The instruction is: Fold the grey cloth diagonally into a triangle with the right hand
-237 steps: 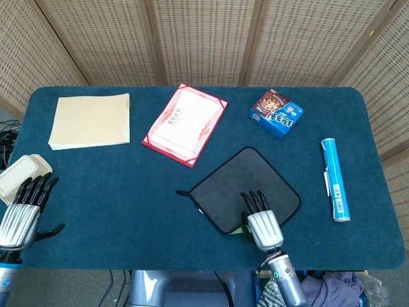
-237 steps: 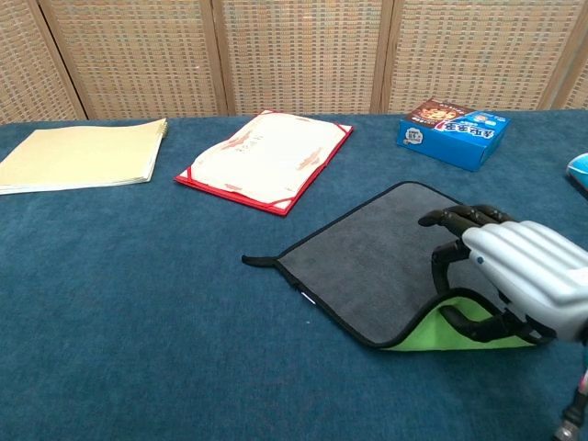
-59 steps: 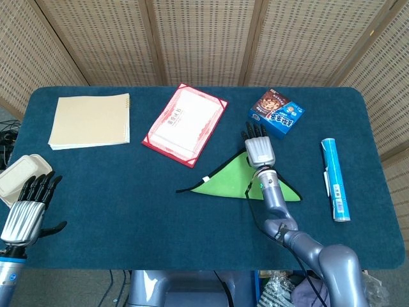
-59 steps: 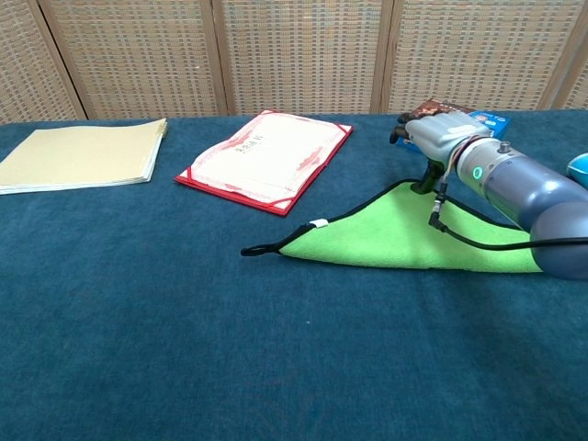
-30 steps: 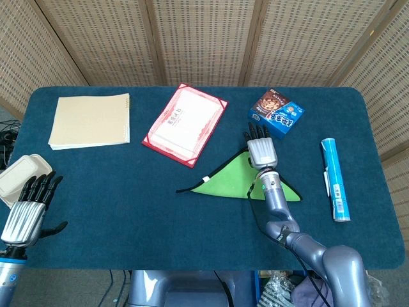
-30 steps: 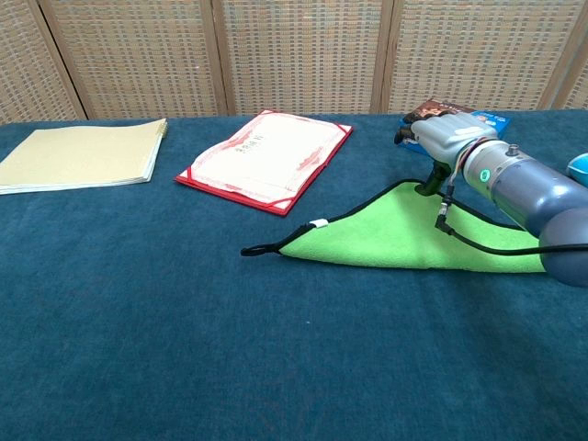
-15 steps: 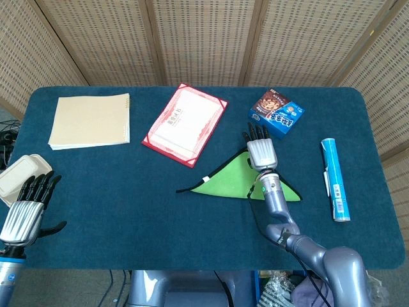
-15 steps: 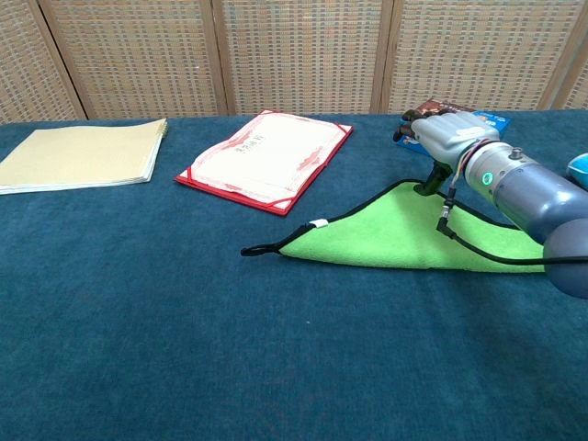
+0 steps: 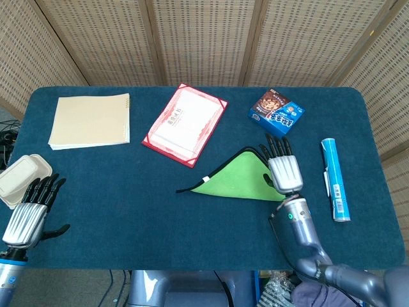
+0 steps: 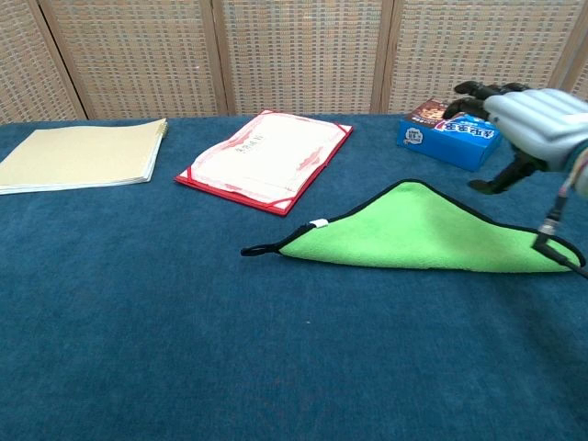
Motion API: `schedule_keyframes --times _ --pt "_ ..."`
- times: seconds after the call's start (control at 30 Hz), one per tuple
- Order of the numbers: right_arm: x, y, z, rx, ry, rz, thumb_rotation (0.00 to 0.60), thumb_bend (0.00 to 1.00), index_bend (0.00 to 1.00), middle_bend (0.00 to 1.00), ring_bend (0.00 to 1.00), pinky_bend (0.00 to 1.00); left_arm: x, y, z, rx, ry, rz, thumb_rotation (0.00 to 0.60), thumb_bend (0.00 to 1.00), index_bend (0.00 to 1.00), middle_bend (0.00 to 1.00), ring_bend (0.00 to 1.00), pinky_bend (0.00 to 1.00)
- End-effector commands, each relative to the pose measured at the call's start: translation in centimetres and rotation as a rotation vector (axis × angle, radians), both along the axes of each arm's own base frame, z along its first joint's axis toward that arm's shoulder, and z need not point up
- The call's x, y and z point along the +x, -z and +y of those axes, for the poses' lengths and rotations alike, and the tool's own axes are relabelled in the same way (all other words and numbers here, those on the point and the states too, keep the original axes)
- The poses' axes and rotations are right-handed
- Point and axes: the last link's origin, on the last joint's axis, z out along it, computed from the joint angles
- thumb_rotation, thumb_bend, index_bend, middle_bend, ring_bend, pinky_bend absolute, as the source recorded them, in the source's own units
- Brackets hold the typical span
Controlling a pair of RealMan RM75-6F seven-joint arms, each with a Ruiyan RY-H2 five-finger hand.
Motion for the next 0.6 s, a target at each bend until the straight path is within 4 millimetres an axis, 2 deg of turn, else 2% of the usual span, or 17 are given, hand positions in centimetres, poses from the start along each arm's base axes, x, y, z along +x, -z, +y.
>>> schedule_keyframes --times 0.03,0.3,0.43,0.6 --pt "-3.1 -3.5 5.2 -0.036 0.013 0.016 0.600 0.31 0.15 0.00 0.00 0.00 0.1 0.0 -0.1 -0.006 0.005 -0.004 0.600 0.12 0.00 0.00 0.00 0.00" --pt "-6.3 -6.1 11.3 -0.066 0.041 -0.009 0.600 0.27 0.15 0.00 0.00 0.00 -0.1 0.0 -0.3 -0.007 0.004 -0.002 0.600 0.12 0.00 0.00 0.00 0.00" --pt "-7.8 -7.0 13.4 -0.075 0.063 0.017 0.600 0.21 0.12 0.00 0.00 0.00 -0.1 0.0 -0.3 -0.001 -0.002 0.000 0.600 0.12 0.00 0.00 0.00 0.00" --pt "-9.1 -7.8 14.8 -0.075 0.091 0.012 0.600 0.19 0.11 0.00 0.00 0.00 -0.1 0.2 -0.4 -0.007 -0.003 0.009 0.600 0.12 0.00 0.00 0.00 0.00"
